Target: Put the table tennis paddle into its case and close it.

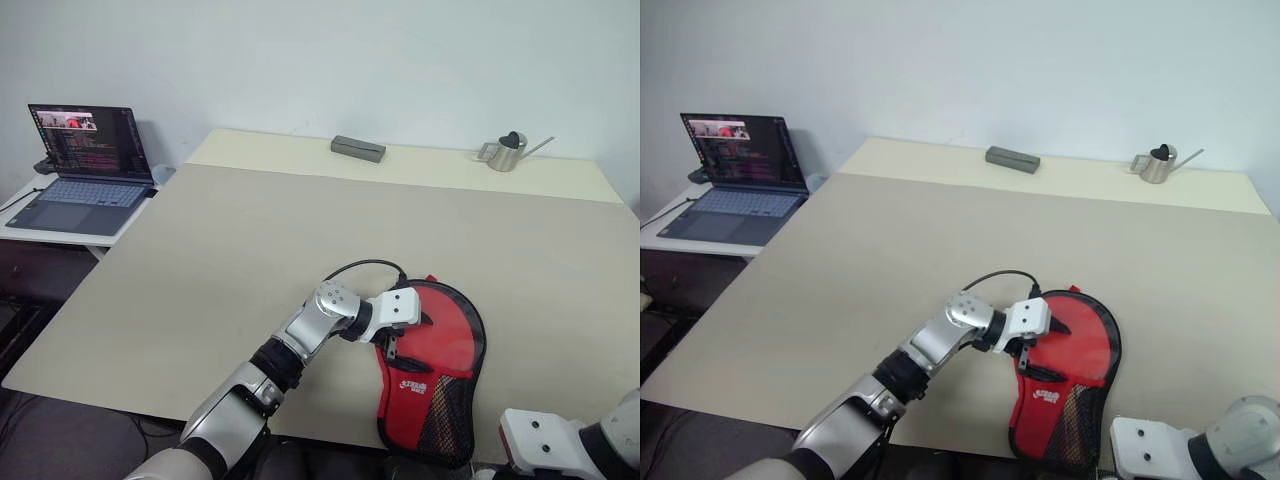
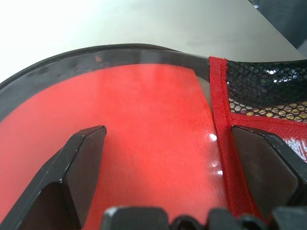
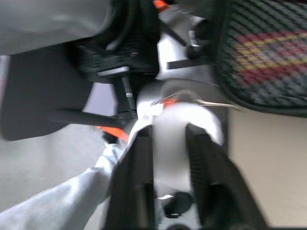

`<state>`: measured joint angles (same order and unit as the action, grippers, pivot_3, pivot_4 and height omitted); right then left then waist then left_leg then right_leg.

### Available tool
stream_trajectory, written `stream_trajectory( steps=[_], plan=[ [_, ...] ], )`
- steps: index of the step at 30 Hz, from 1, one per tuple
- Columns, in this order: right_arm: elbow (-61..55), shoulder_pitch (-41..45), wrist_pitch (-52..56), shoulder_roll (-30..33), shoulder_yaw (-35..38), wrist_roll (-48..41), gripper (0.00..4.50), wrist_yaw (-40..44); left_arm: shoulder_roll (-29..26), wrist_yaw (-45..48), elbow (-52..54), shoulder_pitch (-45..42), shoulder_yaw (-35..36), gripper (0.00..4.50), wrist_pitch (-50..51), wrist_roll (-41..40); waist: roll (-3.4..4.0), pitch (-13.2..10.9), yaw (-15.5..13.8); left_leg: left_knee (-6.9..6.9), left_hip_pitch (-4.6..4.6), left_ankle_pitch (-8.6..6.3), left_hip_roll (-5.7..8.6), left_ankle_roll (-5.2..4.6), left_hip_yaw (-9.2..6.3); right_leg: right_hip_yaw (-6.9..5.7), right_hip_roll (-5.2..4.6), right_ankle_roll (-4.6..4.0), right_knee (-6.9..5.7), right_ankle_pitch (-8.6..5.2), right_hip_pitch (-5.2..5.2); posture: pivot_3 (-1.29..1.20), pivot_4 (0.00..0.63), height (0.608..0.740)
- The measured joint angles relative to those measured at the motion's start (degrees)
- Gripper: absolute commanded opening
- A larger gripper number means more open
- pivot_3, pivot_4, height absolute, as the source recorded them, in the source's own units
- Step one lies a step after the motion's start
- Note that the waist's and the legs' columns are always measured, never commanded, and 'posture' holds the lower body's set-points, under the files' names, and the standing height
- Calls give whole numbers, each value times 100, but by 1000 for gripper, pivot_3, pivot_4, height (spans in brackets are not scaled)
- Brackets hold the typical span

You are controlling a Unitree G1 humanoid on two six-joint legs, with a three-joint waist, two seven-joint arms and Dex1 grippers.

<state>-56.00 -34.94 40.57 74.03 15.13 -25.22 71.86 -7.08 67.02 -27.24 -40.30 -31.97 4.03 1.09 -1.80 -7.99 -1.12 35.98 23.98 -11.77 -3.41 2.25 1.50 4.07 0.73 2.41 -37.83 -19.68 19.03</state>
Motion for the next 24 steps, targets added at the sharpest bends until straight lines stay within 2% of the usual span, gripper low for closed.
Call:
stream_trajectory(
  steps=[4,8,12,16,21,24],
  plan=[
    [18,113,-57,-84,466,-258,1351,415,5,-28,-38,-17,0,4500,-35,46,-10,2,8,7,-17,0,-1,0,-2,-2,0,4,-4,-2,-18,0,150,740],
    [287,672,50,-165,891,-763,1351,664,27,-28,-39,-21,1,4500,-54,94,-9,4,10,6,-22,0,0,0,-4,-4,-2,2,-1,-1,-28,0,150,740],
    [1071,2359,386,-151,594,-1278,1351,230,47,-27,-39,-8,26,4500,-57,115,-9,6,28,5,-24,0,-3,0,-8,-3,-10,-17,2,10,-32,0,150,740],
    [2035,3509,417,-153,144,-1287,1351,-64,48,-2,119,52,93,4500,95,85,-6,3,25,3,-13,-1,-4,-2,-3,-2,-13,-18,7,9,-22,0,150,740],
    [3064,4140,280,-220,-237,-1125,1351,-85,-190,44,713,214,218,4500,709,-77,1,-10,68,2,7,-1,-6,-3,0,4,0,-21,-17,8,15,0,150,740],
    [3600,4358,93,-259,-370,-922,1351,-77,-558,143,1419,316,408,4500,1326,-333,53,-48,125,3,6,0,-10,-2,0,8,3,-22,-30,8,23,0,150,740]
  ],
)
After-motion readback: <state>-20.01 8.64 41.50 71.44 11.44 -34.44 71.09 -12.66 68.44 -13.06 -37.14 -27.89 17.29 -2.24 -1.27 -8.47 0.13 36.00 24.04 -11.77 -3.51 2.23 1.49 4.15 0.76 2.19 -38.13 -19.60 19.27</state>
